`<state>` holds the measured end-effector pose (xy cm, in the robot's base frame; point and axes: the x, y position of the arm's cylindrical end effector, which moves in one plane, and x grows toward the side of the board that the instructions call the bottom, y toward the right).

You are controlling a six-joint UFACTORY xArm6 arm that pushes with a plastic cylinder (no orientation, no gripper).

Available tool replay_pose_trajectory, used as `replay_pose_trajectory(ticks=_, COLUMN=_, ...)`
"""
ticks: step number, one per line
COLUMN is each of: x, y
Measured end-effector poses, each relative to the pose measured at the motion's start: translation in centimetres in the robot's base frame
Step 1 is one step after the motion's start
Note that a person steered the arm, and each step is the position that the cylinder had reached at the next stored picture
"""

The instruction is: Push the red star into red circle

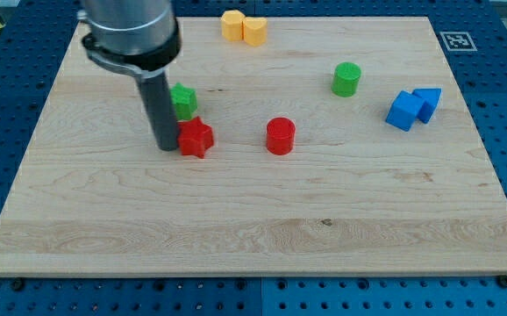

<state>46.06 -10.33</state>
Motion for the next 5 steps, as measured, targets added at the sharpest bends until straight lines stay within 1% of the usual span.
replay_pose_trajectory(ticks=3, x=0.2, y=9.5)
replay_pose_trajectory(ticks=4, x=1.4, y=10.4)
replay_pose_trajectory(ticks=5, x=4.5, y=14.0)
